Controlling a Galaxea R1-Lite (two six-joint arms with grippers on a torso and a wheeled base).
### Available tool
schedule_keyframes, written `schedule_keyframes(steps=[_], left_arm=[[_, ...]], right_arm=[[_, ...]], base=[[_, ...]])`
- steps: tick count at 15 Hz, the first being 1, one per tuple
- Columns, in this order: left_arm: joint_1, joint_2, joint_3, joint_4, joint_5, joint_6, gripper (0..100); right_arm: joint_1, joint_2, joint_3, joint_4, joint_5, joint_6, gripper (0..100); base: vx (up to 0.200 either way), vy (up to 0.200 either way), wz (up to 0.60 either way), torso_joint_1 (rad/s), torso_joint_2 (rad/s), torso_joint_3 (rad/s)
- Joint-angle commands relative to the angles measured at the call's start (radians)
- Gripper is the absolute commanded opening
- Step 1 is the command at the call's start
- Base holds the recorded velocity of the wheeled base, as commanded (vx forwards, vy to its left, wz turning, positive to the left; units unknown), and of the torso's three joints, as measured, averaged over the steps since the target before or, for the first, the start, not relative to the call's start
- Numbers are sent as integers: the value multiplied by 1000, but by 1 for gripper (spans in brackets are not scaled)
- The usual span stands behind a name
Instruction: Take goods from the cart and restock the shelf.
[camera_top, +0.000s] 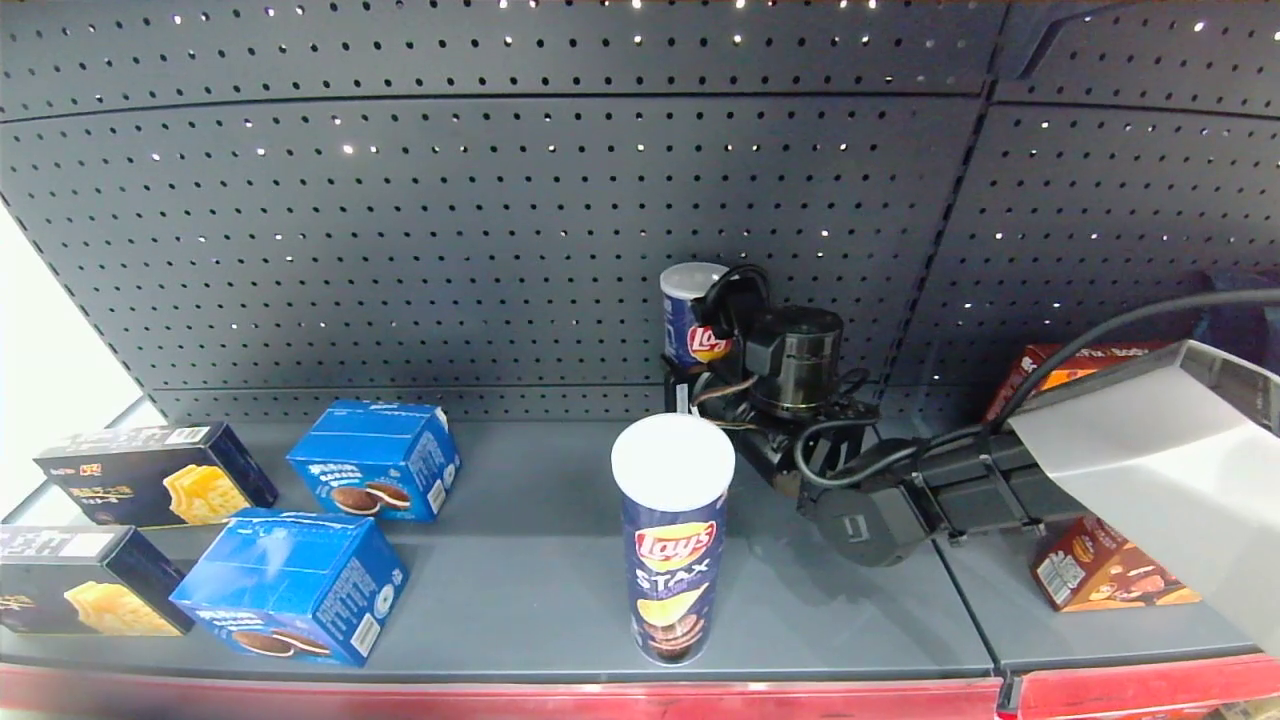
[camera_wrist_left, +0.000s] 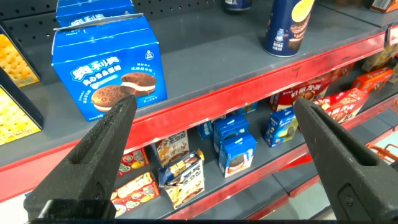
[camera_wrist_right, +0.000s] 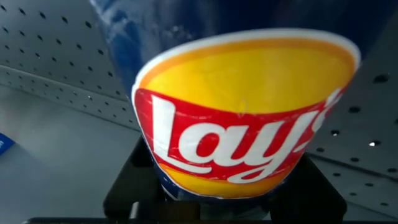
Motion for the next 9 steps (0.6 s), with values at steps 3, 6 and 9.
schedule_keyframes(steps=[3, 6, 9], left_arm=[[0, 0, 0, 0, 0, 0, 100], [0, 0, 0, 0, 0, 0, 100], [0, 0, 0, 0, 0, 0, 100]], right_arm=[[0, 13, -2, -1, 6, -1, 0], [0, 26, 0, -1, 9, -3, 0], [3, 27, 4, -1, 9, -3, 100]], base=[[0, 0, 0, 0, 0, 0], [0, 0, 0, 0, 0, 0], [0, 0, 0, 0, 0, 0]])
